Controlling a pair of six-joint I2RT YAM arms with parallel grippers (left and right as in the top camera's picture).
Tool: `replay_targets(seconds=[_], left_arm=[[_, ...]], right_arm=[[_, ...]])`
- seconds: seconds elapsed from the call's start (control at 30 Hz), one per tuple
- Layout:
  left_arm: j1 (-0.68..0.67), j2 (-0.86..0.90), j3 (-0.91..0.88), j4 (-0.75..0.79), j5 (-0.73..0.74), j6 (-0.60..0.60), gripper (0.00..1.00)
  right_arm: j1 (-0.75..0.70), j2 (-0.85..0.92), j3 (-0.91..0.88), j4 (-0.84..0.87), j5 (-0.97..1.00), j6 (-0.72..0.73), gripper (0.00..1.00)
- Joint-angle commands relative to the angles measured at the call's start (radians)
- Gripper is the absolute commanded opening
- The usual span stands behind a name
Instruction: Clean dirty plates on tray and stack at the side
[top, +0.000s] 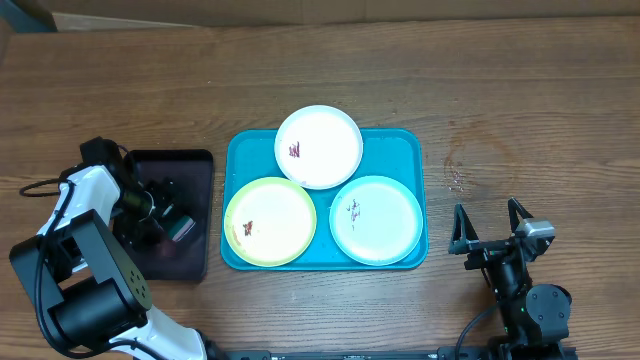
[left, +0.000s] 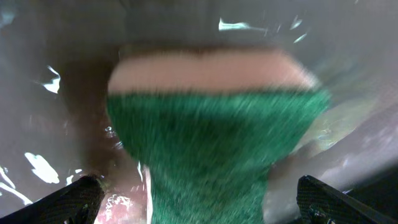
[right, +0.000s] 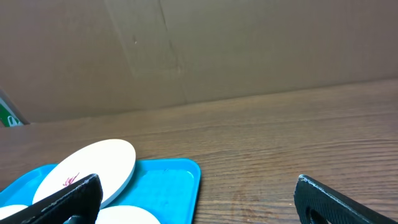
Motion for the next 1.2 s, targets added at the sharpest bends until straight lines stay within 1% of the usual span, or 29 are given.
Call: replay_targets(seconds=[0.0, 0.03, 0.07, 0.13, 0.2, 0.27, 0.3, 0.33, 0.37, 0.47, 0.5, 0.53, 0.57, 0.6, 0.63, 0.87, 1.0, 1.03, 1.07, 1.1, 1.13, 1.17], left_arm=[[0.002, 0.041, -0.023, -0.034, 0.054, 0.001, 0.98], [0.002, 0.041, -0.023, -0.04, 0.054, 0.001, 0.93], [0.002, 0.041, -0.023, -0.042, 0.053, 0.001, 0.86], [0.002, 0.041, -0.023, -0.042, 0.047, 0.001, 0.68], [0.002, 0.041, -0.023, -0.039, 0.048, 0.001, 0.47], [0.002, 0.041, -0.023, -0.035, 0.048, 0.001, 0.34], [0.002, 0.041, -0.023, -0.034, 0.048, 0.001, 0.25], [0.002, 0.041, -0.023, -0.031, 0.048, 0.001, 0.11], [0.002, 0.041, -0.023, -0.03, 0.048, 0.001, 0.04], [0.002, 0.041, -0.023, -0.016, 0.047, 0.001, 0.04], [0.002, 0.041, -0.023, -0.009, 0.047, 0.001, 0.04], [0.002, 0.041, -0.023, -0.003, 0.045, 0.001, 0.16], [0.002, 0.041, -0.023, 0.003, 0.045, 0.001, 0.47], [0.002, 0.041, -0.023, 0.014, 0.044, 0.001, 0.93], [0.002, 0.041, -0.023, 0.027, 0.041, 0.001, 1.0], [0.002, 0.041, -0.023, 0.141, -0.091, 0.001, 1.0], [0.002, 0.041, -0.023, 0.162, -0.106, 0.001, 1.0], [0.002, 0.041, -0.023, 0.169, -0.106, 0.001, 0.93], [0.002, 0.041, -0.023, 0.172, -0.106, 0.001, 0.7], [0.002, 0.041, -0.023, 0.172, -0.107, 0.001, 0.54], [0.002, 0.041, -0.023, 0.172, -0.106, 0.001, 0.24], [0.002, 0.041, -0.023, 0.171, -0.107, 0.001, 0.04]], right_arm=[[-0.006, -0.007, -0.01, 0.006, 0.006, -0.003, 1.0], [-0.006, -0.007, -0.01, 0.006, 0.006, -0.003, 1.0], [-0.006, -0.007, -0.01, 0.006, 0.005, -0.003, 1.0], [-0.006, -0.007, -0.01, 0.006, 0.005, -0.003, 1.0], [-0.006, -0.007, -0.01, 0.006, 0.006, -0.003, 1.0], [-0.006, -0.007, -0.01, 0.006, 0.006, -0.003, 1.0], [-0.006, -0.007, -0.01, 0.006, 0.005, -0.003, 1.0], [-0.006, -0.007, -0.01, 0.006, 0.005, -0.003, 1.0], [-0.006, -0.007, -0.01, 0.006, 0.005, -0.003, 1.0], [-0.006, -0.007, -0.01, 0.006, 0.005, -0.003, 1.0], [-0.006, -0.007, -0.01, 0.006, 0.005, -0.003, 1.0], [-0.006, -0.007, -0.01, 0.006, 0.005, -0.003, 1.0], [-0.006, -0.007, -0.01, 0.006, 0.005, -0.003, 1.0], [-0.006, -0.007, -0.01, 0.006, 0.005, -0.003, 1.0], [-0.006, -0.007, -0.01, 0.006, 0.006, -0.003, 1.0], [-0.006, -0.007, -0.01, 0.006, 0.005, -0.003, 1.0], [-0.006, -0.007, -0.01, 0.006, 0.005, -0.003, 1.0], [-0.006, -0.007, -0.01, 0.006, 0.005, -0.003, 1.0], [-0.006, -0.007, -0.01, 0.006, 0.006, -0.003, 1.0], [-0.006, -0.007, -0.01, 0.006, 0.005, -0.003, 1.0], [-0.006, -0.007, -0.01, 0.006, 0.006, -0.003, 1.0], [-0.006, -0.007, -0.01, 0.006, 0.005, -0.003, 1.0]])
